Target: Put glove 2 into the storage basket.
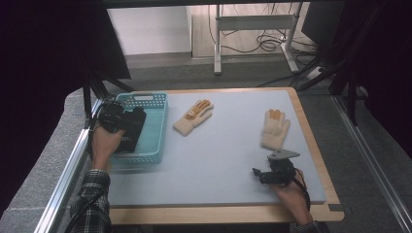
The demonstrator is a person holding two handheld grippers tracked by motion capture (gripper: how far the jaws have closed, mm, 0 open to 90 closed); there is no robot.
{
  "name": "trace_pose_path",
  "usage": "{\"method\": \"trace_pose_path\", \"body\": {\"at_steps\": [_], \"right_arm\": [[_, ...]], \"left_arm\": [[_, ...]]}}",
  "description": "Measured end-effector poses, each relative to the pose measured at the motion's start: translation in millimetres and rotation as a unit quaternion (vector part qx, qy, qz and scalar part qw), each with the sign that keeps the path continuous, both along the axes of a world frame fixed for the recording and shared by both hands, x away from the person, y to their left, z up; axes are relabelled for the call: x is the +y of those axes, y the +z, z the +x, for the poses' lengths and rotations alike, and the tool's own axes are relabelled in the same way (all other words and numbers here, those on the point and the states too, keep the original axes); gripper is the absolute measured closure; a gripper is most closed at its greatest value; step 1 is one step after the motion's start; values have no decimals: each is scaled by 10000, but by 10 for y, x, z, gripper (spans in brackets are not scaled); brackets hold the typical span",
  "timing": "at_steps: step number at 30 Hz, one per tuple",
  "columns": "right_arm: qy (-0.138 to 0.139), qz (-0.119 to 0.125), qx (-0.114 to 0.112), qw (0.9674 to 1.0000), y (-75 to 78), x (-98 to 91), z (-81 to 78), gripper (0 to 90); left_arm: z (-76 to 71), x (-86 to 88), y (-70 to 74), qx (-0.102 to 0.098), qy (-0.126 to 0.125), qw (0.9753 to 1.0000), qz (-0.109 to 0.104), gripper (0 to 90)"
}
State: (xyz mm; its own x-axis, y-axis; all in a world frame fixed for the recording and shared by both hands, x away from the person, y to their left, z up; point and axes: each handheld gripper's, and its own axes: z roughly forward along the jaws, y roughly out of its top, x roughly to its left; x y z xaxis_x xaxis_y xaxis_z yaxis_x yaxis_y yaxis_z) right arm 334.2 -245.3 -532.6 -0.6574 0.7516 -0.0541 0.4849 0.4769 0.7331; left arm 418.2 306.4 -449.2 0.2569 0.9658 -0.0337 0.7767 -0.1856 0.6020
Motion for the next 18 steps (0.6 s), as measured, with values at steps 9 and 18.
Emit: {"method": "trace_pose_path", "body": {"at_steps": [9, 18], "right_arm": [[-2, 0, 7, 10000, 0, 0, -1, 198], [-3, 1, 8, 10000, 0, 0, -1, 198]], "left_arm": [[-158, -266, 145, -421, -495, 9977, -214, 8], [-296, -592, 224, -687, -1026, 9907, -575, 16]]}}
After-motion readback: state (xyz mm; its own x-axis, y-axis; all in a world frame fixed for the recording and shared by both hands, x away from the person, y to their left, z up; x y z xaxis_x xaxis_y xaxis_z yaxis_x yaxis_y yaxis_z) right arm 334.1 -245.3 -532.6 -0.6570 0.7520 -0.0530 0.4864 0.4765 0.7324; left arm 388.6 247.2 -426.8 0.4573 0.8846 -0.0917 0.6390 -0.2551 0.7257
